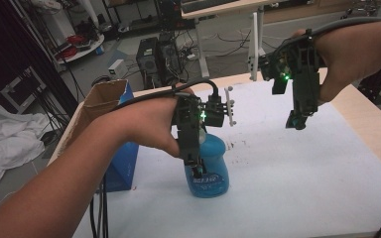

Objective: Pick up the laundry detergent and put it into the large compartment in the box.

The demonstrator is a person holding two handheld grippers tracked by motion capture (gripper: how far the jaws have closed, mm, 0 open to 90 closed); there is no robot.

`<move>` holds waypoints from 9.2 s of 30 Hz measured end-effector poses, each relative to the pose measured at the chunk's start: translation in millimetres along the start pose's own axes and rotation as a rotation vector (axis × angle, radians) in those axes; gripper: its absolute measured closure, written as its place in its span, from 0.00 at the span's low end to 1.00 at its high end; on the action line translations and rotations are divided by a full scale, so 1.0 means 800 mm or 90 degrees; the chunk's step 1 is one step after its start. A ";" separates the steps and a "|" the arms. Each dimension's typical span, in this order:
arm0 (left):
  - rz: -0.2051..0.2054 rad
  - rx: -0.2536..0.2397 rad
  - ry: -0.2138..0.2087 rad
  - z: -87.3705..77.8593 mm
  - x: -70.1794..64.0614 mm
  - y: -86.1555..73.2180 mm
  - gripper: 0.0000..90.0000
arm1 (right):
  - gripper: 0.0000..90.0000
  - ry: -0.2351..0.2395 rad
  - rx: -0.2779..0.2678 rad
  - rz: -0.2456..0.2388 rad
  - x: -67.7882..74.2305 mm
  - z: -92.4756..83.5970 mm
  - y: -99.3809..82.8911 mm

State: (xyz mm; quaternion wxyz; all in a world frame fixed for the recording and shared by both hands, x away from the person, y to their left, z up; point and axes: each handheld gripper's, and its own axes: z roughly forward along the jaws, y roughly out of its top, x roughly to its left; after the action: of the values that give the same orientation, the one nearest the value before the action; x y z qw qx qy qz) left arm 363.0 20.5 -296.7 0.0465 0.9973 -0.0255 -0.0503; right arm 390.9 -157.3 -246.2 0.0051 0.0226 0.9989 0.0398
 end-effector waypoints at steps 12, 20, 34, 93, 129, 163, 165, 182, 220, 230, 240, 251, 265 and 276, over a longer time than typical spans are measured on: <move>0.003 0.003 -0.008 0.000 -0.002 0.001 0.10 | 0.03 0.004 0.009 0.000 0.000 0.002 0.003; 0.005 0.011 -0.003 0.001 -0.003 0.003 0.14 | 0.03 0.004 0.005 -0.005 -0.001 0.004 0.006; 0.011 0.024 0.002 0.003 -0.002 0.005 0.24 | 0.03 0.005 0.006 0.002 -0.001 0.006 0.003; -0.127 0.014 0.056 -0.145 -0.007 -0.031 0.42 | 0.03 0.011 0.012 -0.005 -0.001 0.015 0.012; -0.574 -0.038 0.095 -0.269 0.039 -0.252 0.42 | 0.03 0.018 0.021 0.000 -0.004 0.018 0.016; -0.520 0.016 0.037 -0.125 0.083 -0.296 0.42 | 0.03 0.011 0.020 -0.002 -0.004 0.015 0.021; -0.501 0.024 0.037 -0.117 0.083 -0.296 0.42 | 0.03 0.012 0.019 0.000 -0.004 0.015 0.021; -0.411 0.039 0.026 -0.064 0.086 -0.298 0.42 | 0.03 0.010 0.023 -0.007 -0.003 0.018 0.027; -0.391 0.038 0.032 -0.054 0.080 -0.292 0.34 | 0.03 0.006 0.028 0.002 -0.006 0.020 0.028; -0.396 0.052 0.040 -0.062 0.077 -0.289 0.29 | 0.03 0.003 0.025 0.000 -0.007 0.019 0.027; -0.386 0.038 0.053 -0.078 0.070 -0.286 0.21 | 0.03 0.002 0.023 0.004 -0.006 0.018 0.028; -0.357 0.037 0.060 -0.111 0.057 -0.269 0.17 | 0.03 0.004 0.020 0.001 -0.006 0.016 0.028; -0.231 0.055 0.081 -0.157 0.026 -0.189 0.06 | 0.03 0.001 0.015 0.002 -0.004 0.008 0.023; -0.157 0.053 0.071 -0.138 0.022 -0.138 0.03 | 0.03 0.001 0.016 0.004 0.001 0.006 0.021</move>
State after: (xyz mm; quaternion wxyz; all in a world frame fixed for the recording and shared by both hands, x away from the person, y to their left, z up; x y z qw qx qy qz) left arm 397.2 138.9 -199.4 -0.0001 0.9952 0.0982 0.0010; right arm 391.1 -140.3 -249.9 0.0039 0.0256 0.9993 0.0271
